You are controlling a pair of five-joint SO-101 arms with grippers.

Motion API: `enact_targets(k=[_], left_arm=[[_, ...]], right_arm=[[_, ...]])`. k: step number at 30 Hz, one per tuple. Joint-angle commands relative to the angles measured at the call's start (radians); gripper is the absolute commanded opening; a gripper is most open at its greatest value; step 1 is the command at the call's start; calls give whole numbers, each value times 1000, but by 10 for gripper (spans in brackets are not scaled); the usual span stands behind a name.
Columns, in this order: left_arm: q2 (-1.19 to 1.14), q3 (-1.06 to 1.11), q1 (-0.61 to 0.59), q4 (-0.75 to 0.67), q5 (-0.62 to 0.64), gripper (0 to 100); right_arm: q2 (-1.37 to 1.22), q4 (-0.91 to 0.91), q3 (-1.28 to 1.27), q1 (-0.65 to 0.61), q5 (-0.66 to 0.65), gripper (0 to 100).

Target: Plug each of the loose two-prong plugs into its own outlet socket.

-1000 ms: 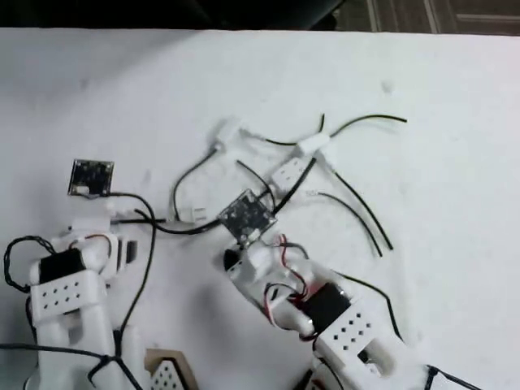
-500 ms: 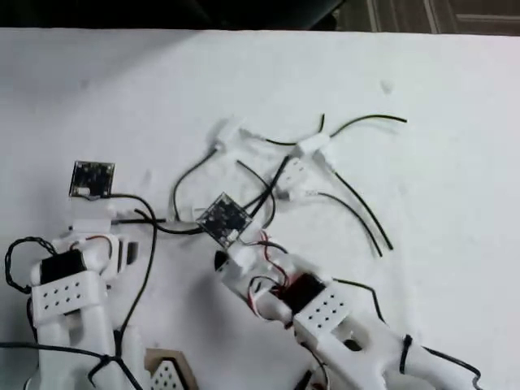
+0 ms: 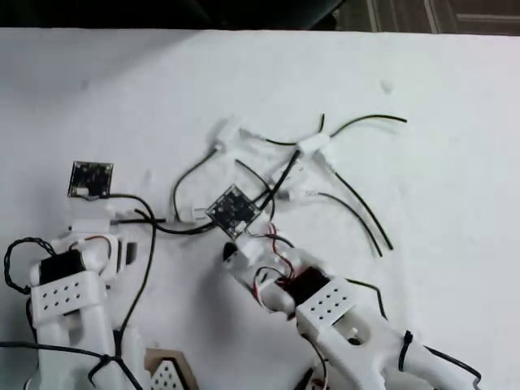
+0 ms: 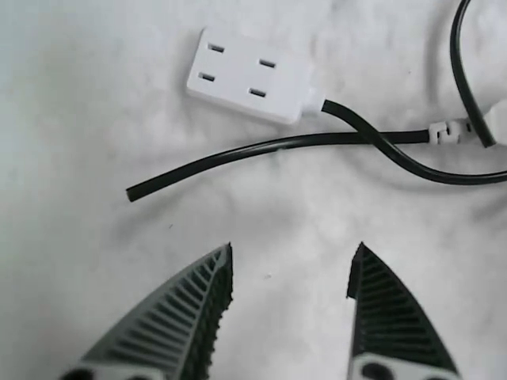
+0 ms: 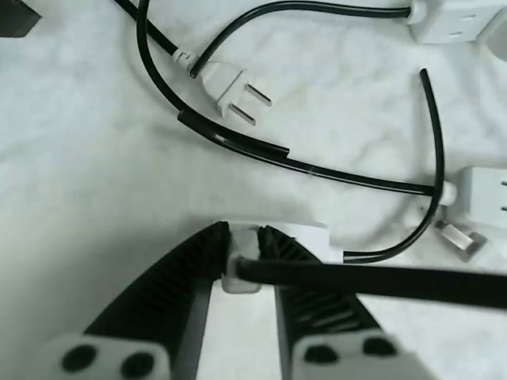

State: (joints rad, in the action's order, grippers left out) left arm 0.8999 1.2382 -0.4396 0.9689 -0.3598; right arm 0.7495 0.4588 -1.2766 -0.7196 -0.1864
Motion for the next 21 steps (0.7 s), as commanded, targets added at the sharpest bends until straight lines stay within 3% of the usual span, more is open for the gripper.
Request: enact_targets(k=[1,21], left_arm=[[15,-3,-5,-18,-2,241],[19,15,-5,-21,-3,241]], right_arm=[[-4,-15,17,10,-11,17],[-16,-15,8,-25,-9,17]])
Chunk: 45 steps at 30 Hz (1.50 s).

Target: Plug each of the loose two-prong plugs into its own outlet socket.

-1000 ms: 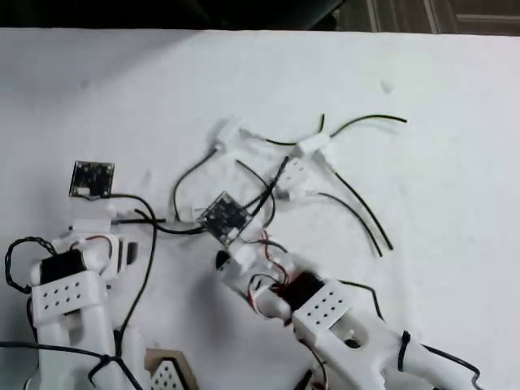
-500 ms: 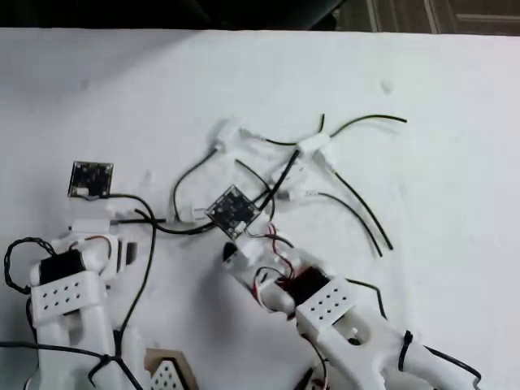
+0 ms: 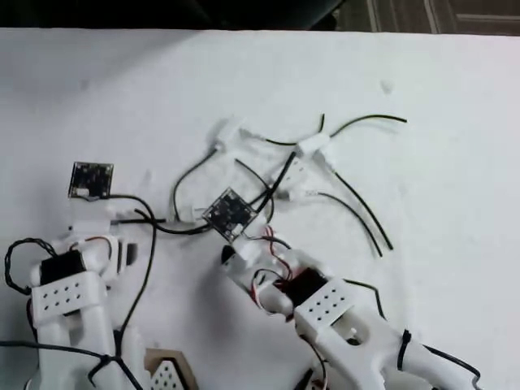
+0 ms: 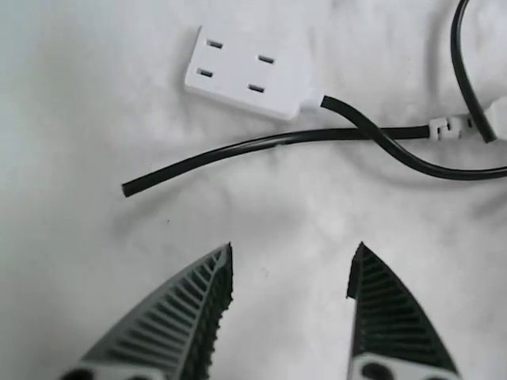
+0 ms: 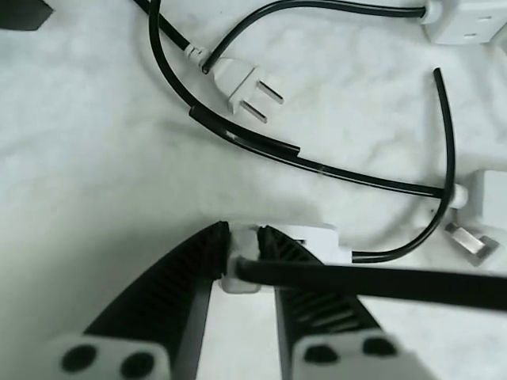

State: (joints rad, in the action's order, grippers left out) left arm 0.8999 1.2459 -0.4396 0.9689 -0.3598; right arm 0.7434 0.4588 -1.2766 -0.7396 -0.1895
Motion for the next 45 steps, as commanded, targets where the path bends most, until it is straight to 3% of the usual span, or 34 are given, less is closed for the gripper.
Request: enact_targets(k=[1,11,34,40,45], left_arm=[[19,8,-5,-21,-3,241],[19,9,-5,-21,-3,241],[19,11,-2,-21,-5,241],[19,15,-5,-51,-5,241],[18,17,-5,-51,-5,241]], right_arm=[[-27,-15,6,-7,-6,17],[-277,-134,11,-5,-15,17],[-271,-67,23,-7,-64,19],[-269,-61,31,-8,-64,169],[-269,-25,83,-7,-63,139]])
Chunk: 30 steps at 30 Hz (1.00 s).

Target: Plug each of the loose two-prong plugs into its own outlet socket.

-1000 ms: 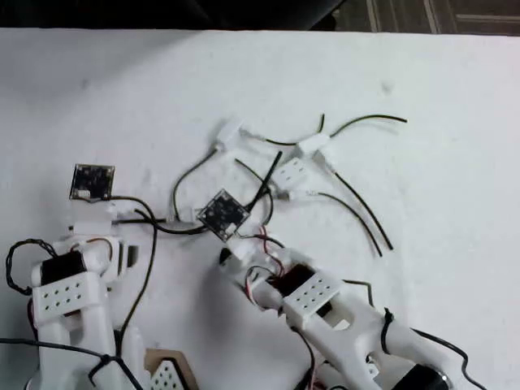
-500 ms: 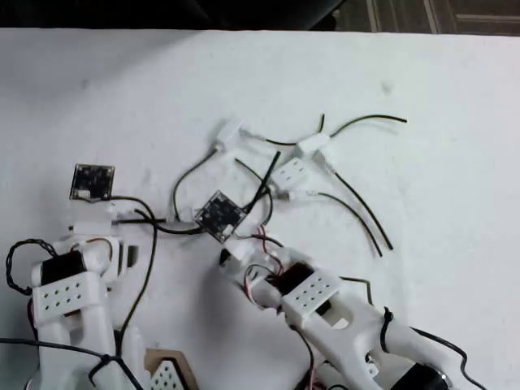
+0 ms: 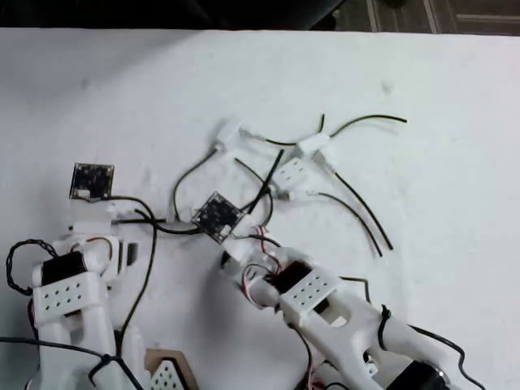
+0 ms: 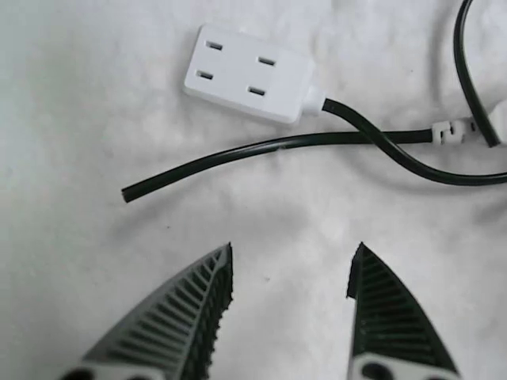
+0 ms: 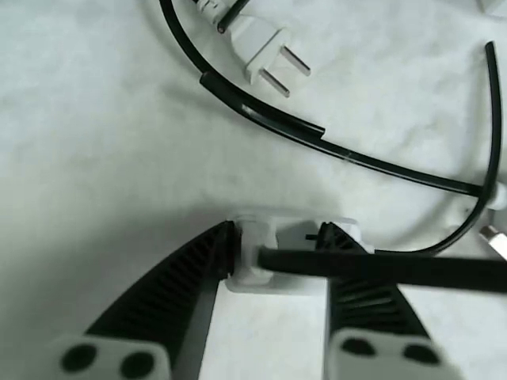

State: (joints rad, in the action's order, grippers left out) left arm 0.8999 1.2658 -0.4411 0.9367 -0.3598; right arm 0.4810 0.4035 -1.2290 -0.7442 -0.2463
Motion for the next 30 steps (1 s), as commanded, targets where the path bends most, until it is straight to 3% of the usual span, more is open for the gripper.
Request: enact_targets(k=[1,5,22,30], left_arm=[[18,-3,-4,-18,-5,241],[19,11,-1,-25,-17,241],[19,15,1,-25,-66,241],[19,15,1,-25,-66,241]], right_arm=[[-7,30,43,-2,-6,117],[-7,21,69,-1,-8,12],[-31,85,543,107,-15,17],[-383,85,818,196,-17,19]])
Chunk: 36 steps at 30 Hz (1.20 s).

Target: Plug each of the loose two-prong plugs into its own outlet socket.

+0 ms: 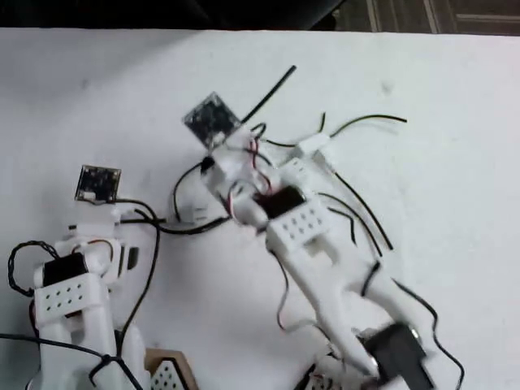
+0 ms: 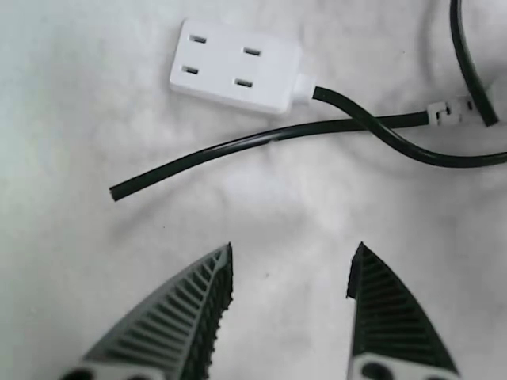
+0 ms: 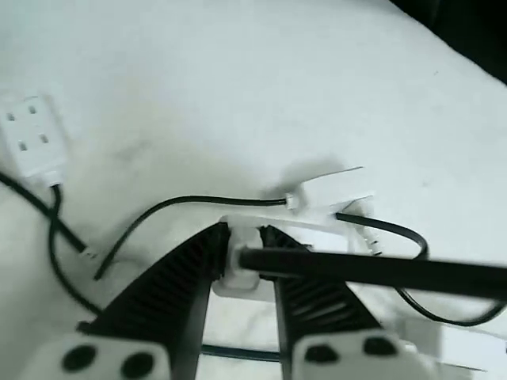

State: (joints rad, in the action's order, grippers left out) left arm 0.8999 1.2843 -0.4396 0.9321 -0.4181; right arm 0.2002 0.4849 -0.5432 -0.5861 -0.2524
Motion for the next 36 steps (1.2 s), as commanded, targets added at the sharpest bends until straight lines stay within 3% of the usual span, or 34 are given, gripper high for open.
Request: enact_targets(k=[1,5,9,16,20,24,31,33,36], left_arm=[[19,-3,-1,-20,-8,241],[19,-3,-1,-20,-8,241],[19,-3,-1,-20,-8,241],[19,-3,-1,-20,-8,241],[19,-3,-4,-20,-8,239],[19,-3,-5,-20,-8,239],[19,-3,-5,-20,-8,239],[19,-3,-5,-20,-8,239],[19,-3,-5,-20,-8,239]], right_arm=[[-147,4,167,48,-8,21],[-246,12,262,73,-2,140],[-185,71,269,79,-8,264],[59,366,270,110,-12,199],[87,496,265,110,-80,160],[70,553,264,137,-101,161],[-18,562,264,328,-91,163],[-33,564,262,375,-35,162],[-28,564,262,433,181,162]])
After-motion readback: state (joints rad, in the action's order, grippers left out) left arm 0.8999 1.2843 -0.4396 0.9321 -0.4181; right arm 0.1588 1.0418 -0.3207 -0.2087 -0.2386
